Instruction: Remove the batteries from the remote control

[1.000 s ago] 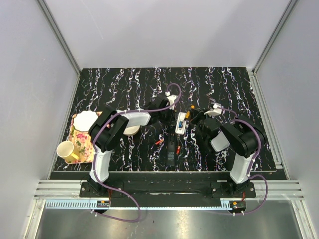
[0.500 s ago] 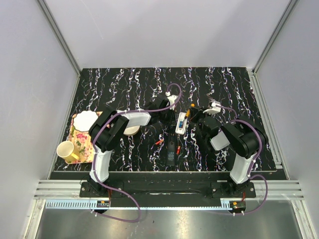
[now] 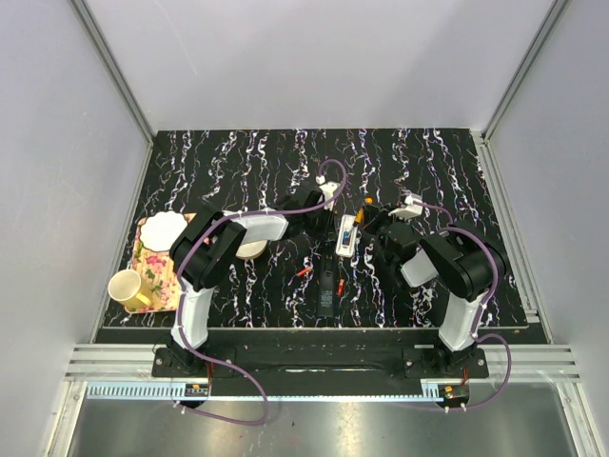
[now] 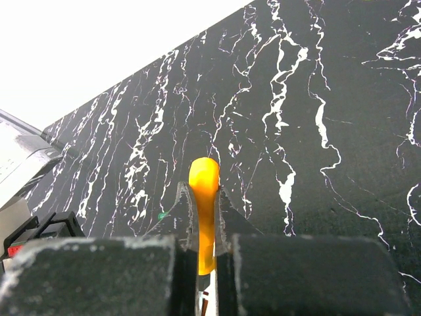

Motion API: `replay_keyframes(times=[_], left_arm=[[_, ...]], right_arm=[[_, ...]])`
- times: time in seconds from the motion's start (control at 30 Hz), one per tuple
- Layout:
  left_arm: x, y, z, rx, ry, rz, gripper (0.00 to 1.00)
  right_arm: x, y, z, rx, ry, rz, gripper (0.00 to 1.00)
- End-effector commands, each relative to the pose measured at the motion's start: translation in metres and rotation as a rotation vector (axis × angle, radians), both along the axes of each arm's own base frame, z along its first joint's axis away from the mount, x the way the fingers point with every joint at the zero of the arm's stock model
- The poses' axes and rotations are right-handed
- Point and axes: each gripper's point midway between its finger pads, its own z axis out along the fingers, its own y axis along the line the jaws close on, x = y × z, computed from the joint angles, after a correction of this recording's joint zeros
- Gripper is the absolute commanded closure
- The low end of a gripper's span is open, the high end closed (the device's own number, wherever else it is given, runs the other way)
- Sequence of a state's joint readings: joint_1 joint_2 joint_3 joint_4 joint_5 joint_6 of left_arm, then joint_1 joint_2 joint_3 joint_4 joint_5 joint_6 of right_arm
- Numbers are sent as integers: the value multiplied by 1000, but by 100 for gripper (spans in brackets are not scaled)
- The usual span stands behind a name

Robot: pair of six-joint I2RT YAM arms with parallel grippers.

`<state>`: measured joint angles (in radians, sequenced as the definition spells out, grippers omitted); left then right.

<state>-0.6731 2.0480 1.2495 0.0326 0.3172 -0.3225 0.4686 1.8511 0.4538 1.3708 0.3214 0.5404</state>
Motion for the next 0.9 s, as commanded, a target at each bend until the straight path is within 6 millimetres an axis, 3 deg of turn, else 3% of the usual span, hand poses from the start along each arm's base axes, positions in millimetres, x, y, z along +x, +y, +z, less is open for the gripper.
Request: replay_keyframes(times=[0.0,0.37,0.7,0.87], left_arm=[[-26,-19,13,-65,38,-73,100],[-44,-37,13,-109,57,-106,100],[-21,-30,9,-58,52,-31,100],[-21,-33,7,-61,66,-55,100]], right_arm=[[3,-5,38,93,-145,-30,100],[-3,-7,41,189,-127,-6,100],[-24,5,24,188,-66,114,100],[-21,5,8,291,10,167,100]])
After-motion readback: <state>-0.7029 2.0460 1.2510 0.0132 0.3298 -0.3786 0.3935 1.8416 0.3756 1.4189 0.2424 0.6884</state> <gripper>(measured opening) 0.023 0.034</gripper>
